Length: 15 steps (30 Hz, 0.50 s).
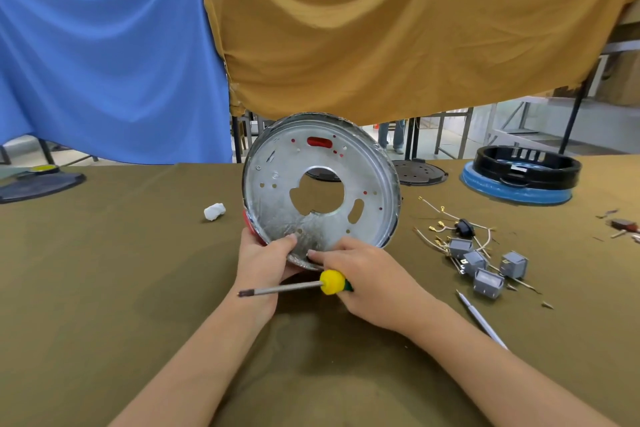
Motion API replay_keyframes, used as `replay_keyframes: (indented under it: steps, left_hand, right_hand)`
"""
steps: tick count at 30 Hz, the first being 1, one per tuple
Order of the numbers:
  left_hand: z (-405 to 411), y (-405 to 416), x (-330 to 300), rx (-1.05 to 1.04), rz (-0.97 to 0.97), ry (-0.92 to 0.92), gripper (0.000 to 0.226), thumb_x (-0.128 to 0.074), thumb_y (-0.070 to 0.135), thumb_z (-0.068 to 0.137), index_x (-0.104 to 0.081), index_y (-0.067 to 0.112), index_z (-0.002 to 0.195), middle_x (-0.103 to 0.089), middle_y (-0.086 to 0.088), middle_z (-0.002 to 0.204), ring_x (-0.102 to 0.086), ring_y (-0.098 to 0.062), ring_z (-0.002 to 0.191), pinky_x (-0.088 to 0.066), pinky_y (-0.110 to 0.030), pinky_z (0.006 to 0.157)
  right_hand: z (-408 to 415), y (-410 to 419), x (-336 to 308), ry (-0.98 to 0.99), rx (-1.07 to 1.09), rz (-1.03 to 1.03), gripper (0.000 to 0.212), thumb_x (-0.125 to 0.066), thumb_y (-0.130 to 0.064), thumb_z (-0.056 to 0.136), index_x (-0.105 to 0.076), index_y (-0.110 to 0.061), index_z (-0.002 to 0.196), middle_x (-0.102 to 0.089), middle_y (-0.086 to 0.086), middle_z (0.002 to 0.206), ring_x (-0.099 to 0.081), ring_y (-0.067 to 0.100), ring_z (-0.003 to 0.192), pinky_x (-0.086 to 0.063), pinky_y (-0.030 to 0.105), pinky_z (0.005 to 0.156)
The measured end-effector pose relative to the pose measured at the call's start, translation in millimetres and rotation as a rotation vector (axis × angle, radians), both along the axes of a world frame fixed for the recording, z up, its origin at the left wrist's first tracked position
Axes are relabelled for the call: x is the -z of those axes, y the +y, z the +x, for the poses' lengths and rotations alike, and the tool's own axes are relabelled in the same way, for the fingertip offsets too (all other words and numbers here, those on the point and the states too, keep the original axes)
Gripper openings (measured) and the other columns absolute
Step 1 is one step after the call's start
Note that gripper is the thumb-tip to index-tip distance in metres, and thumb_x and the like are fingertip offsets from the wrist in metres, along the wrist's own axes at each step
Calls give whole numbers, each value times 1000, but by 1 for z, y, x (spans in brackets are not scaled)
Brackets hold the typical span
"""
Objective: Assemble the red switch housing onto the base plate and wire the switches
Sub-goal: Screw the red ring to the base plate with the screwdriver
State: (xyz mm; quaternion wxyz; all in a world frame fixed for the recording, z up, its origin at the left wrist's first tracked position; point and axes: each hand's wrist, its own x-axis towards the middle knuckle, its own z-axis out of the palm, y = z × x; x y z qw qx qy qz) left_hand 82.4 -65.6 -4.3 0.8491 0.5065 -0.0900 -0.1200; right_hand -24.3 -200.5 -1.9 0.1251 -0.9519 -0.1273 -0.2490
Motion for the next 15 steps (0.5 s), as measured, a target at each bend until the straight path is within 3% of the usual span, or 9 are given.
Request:
replay_keyframes:
  steps: [2, 5, 9, 12, 15]
  left_hand:
    - [0, -1, 1, -18, 3, -15, 53, -59, -13, 88, -50, 14, 132, -69, -14, 114, -74, -25, 83, -59, -34, 57]
    - [4, 0, 3, -22, 19, -39, 53, -60, -12, 88, -49, 16, 132, -69, -12, 114, -74, -25, 82, -60, -34, 57]
    - [11, 2, 6, -64, 53, -59, 58, -60, -10, 89, -46, 20, 137, -65, -7, 123, -70, -28, 102, -62, -45, 71]
    - [19, 4, 7, -138, 49, -81, 63, -61, -7, 90, -43, 24, 141, -63, -3, 129, -66, -26, 111, -59, -50, 85]
    - [24, 6, 7, -218, 64, -151, 65, -65, -4, 88, -42, 27, 141, -62, 2, 129, -62, -23, 118, -50, -52, 101]
  right_hand:
    - [-1, 0, -1, -8, -1, 78, 49, -66, -7, 86, -62, -18, 134, -66, 4, 108, -57, 16, 102, -50, 31, 87]
    - [-3, 2, -5, -7, -9, 201, 32, -70, -15, 90, -68, -14, 121, -70, -1, 111, -57, 14, 103, -47, 27, 90]
    - [-5, 0, -12, -86, 113, 467, 22, -75, -23, 86, -69, -12, 105, -60, -17, 100, -54, 6, 100, -40, 13, 88]
    - [-7, -9, -15, -97, 192, 630, 16, -65, -19, 89, -57, -5, 87, -55, 2, 81, -48, 13, 75, -41, 31, 71]
    - [-10, -16, -13, 113, 215, 691, 13, -51, -21, 90, -40, -14, 88, -42, 1, 71, -37, 13, 61, -35, 35, 60]
